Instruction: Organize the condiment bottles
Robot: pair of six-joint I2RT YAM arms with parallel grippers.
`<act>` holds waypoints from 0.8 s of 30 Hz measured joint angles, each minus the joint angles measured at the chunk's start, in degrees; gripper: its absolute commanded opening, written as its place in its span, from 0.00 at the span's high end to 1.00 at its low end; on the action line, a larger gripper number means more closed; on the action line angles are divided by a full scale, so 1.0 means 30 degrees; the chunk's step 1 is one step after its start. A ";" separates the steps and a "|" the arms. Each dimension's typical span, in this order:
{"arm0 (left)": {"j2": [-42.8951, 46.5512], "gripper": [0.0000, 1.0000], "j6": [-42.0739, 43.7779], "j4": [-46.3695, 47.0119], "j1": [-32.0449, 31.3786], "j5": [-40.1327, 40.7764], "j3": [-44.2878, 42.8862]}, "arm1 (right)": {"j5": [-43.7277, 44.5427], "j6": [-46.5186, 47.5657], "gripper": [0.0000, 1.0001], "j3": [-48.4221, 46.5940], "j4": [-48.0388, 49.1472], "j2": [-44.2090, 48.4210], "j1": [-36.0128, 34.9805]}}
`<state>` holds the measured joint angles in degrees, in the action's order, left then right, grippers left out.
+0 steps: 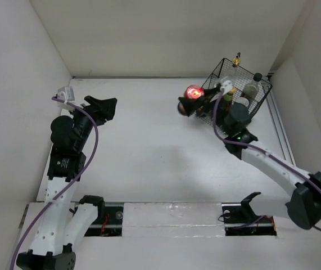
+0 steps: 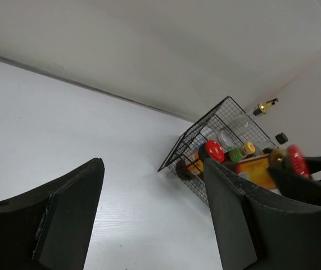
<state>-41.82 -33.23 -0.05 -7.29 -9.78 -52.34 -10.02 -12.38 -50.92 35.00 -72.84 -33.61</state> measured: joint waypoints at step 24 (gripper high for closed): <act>-0.1290 0.33 -0.0015 0.0386 0.0000 -0.1749 0.0160 | 0.5712 0.0226 0.48 0.4495 -0.2871 0.2011 0.7679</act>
<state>-45.69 -33.28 1.10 -7.29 -15.03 -51.86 7.11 -11.70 -37.43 26.39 -66.81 -10.57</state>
